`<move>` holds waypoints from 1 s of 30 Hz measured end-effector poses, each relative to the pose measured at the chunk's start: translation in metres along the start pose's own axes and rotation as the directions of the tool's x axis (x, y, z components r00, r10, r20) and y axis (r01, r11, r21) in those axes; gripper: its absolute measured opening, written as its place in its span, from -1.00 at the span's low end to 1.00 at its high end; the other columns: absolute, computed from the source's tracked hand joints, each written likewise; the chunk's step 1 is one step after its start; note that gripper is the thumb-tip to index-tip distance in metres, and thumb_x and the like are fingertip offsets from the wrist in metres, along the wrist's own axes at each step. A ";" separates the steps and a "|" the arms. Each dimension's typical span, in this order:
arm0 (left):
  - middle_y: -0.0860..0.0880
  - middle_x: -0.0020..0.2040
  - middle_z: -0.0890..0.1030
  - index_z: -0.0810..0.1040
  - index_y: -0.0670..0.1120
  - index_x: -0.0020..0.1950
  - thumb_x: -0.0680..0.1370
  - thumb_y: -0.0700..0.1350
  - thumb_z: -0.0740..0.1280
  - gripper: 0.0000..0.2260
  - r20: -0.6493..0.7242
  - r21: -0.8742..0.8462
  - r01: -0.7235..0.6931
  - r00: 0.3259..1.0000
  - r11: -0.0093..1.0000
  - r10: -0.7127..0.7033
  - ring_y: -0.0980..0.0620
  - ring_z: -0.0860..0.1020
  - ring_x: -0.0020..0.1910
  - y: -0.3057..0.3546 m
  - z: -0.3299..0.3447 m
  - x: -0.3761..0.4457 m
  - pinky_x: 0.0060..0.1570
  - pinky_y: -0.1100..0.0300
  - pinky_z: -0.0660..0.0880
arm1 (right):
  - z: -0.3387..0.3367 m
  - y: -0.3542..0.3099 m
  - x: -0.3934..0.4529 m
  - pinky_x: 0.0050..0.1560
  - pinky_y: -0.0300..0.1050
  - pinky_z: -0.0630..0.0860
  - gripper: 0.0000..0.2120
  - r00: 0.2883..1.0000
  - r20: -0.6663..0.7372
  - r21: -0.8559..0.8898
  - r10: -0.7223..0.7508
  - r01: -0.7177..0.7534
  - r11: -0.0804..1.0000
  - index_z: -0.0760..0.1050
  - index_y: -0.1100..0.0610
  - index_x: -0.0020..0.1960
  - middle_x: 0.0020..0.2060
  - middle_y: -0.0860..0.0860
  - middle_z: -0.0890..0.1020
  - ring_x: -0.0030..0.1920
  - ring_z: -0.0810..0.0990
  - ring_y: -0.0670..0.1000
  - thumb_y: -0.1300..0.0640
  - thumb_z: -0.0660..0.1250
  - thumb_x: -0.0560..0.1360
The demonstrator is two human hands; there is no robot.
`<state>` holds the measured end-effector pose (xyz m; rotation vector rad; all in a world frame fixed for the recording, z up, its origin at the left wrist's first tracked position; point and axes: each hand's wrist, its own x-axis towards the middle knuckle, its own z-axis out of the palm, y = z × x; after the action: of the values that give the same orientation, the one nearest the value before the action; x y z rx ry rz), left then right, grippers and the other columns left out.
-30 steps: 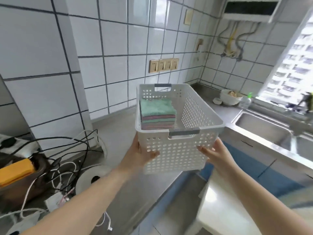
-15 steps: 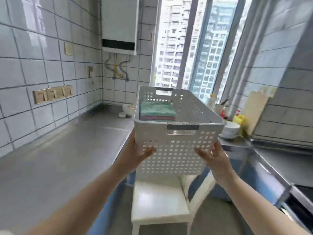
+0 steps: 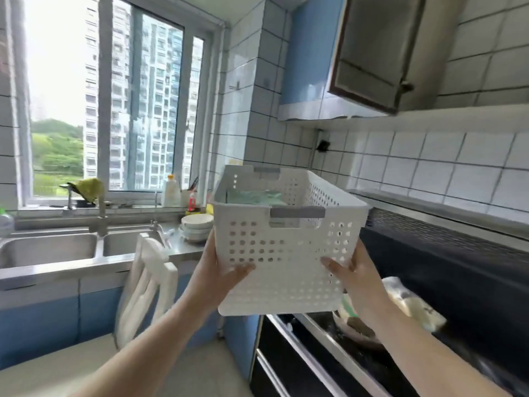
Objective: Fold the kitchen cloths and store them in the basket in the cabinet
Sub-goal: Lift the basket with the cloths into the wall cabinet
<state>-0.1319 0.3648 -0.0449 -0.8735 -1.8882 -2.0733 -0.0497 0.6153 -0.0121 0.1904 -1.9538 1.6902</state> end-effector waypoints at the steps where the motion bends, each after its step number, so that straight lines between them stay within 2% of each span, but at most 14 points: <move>1: 0.25 0.01 0.62 0.37 0.34 0.17 0.38 -0.20 0.51 -0.42 0.015 -0.011 -0.015 1.000 1.000 0.015 0.24 0.60 0.00 0.000 0.024 0.007 -0.20 0.36 0.55 | -0.024 -0.006 -0.002 -0.11 -0.18 0.59 -0.33 0.999 -0.034 -0.014 0.009 -0.010 1.000 0.37 -0.06 0.29 0.08 -0.09 0.64 0.07 0.63 -0.05 0.04 0.54 0.24; 3: 0.27 0.02 0.61 0.37 0.42 0.10 0.37 -0.18 0.51 -0.42 0.070 -0.079 -0.033 0.997 0.996 0.039 0.28 0.59 -0.01 0.006 0.083 0.018 -0.23 0.41 0.54 | -0.078 -0.020 -0.007 -0.08 -0.16 0.58 -0.30 0.993 -0.119 -0.059 0.011 -0.018 0.998 0.38 -0.12 0.28 0.08 -0.13 0.64 0.07 0.63 -0.07 -0.03 0.54 0.18; 6: 0.17 0.07 0.63 0.39 0.32 0.18 0.35 -0.14 0.52 -0.44 0.132 -0.186 -0.052 0.988 0.981 0.078 0.20 0.61 0.03 0.020 0.145 0.033 -0.19 0.36 0.56 | -0.135 -0.041 -0.012 -0.07 -0.12 0.59 -0.28 0.980 -0.199 -0.103 -0.008 -0.013 0.995 0.39 -0.17 0.26 0.07 -0.17 0.64 0.05 0.63 -0.10 -0.10 0.54 0.14; 10: 0.07 0.10 0.63 0.41 0.24 0.21 0.31 -0.06 0.51 -0.46 0.230 -0.313 -0.059 0.964 0.948 0.136 0.07 0.62 0.06 0.041 0.214 0.059 -0.14 0.17 0.61 | -0.197 -0.076 -0.018 -0.20 -0.21 0.61 -0.36 0.954 -0.291 -0.146 -0.072 0.030 0.989 0.43 -0.16 0.19 0.03 -0.14 0.66 0.00 0.65 -0.10 -0.07 0.53 0.14; 14: 0.05 0.10 0.64 0.43 0.24 0.18 0.29 0.01 0.55 -0.47 0.293 -0.385 -0.066 0.937 0.920 0.190 0.03 0.64 0.05 0.072 0.265 0.094 -0.13 0.06 0.61 | -0.242 -0.118 -0.003 -0.02 -0.01 0.60 -0.38 0.915 -0.370 -0.246 -0.161 0.071 0.967 0.43 -0.16 0.20 0.03 -0.07 0.65 0.03 0.64 -0.01 -0.10 0.52 0.17; 19: 0.04 0.05 0.66 0.41 0.11 0.22 0.24 0.02 0.55 -0.40 0.350 -0.416 -0.128 0.892 0.901 0.288 0.00 0.66 -0.01 0.125 0.295 0.155 -0.20 0.03 0.62 | -0.272 -0.168 0.036 -0.09 0.01 0.63 -0.54 0.894 -0.372 -0.270 -0.249 0.152 0.951 0.46 -0.13 0.15 0.04 -0.09 0.66 0.00 0.67 -0.03 0.00 0.50 0.29; 22: 0.07 0.05 0.66 0.40 0.12 0.23 0.25 -0.07 0.55 -0.40 0.356 -0.425 -0.181 0.867 0.887 0.348 0.03 0.66 -0.02 0.147 0.303 0.193 -0.22 0.03 0.62 | -0.280 -0.191 0.069 -0.05 0.05 0.62 -0.51 0.870 -0.392 -0.296 -0.298 0.187 0.937 0.43 -0.08 0.23 0.09 -0.07 0.65 0.03 0.66 0.01 0.04 0.48 0.34; 24: 0.06 0.06 0.66 0.39 0.10 0.25 0.24 -0.13 0.56 -0.36 0.346 -0.436 -0.197 0.864 0.878 0.365 0.03 0.66 -0.01 0.160 0.306 0.215 -0.19 0.00 0.62 | -0.281 -0.207 0.087 -0.10 0.00 0.63 -0.49 0.858 -0.392 -0.316 -0.331 0.212 0.925 0.42 -0.06 0.26 0.09 -0.09 0.64 0.02 0.66 -0.02 0.03 0.49 0.35; 27: 0.06 0.08 0.65 0.35 0.08 0.30 0.26 -0.20 0.56 -0.31 0.322 -0.475 -0.262 0.837 0.840 0.443 0.05 0.65 0.00 0.177 0.308 0.260 -0.21 0.03 0.63 | -0.282 -0.230 0.125 -0.16 -0.06 0.63 -0.50 0.831 -0.366 -0.375 -0.419 0.281 0.884 0.44 -0.12 0.21 0.04 -0.15 0.66 0.00 0.67 -0.06 -0.03 0.50 0.31; 30: 0.07 0.08 0.64 0.32 0.08 0.32 0.28 -0.23 0.55 -0.29 0.279 -0.515 -0.316 0.817 0.797 0.504 0.07 0.65 -0.01 0.196 0.310 0.301 -0.22 0.07 0.63 | -0.282 -0.250 0.165 -0.07 0.03 0.61 -0.58 0.793 -0.375 -0.421 -0.480 0.316 0.850 0.44 -0.17 0.16 0.05 -0.17 0.65 0.03 0.65 -0.05 0.02 0.48 0.36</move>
<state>-0.1835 0.7015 0.2860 -1.7757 -1.1765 -2.1688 0.0087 0.8720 0.3034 0.0555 -1.6465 0.9833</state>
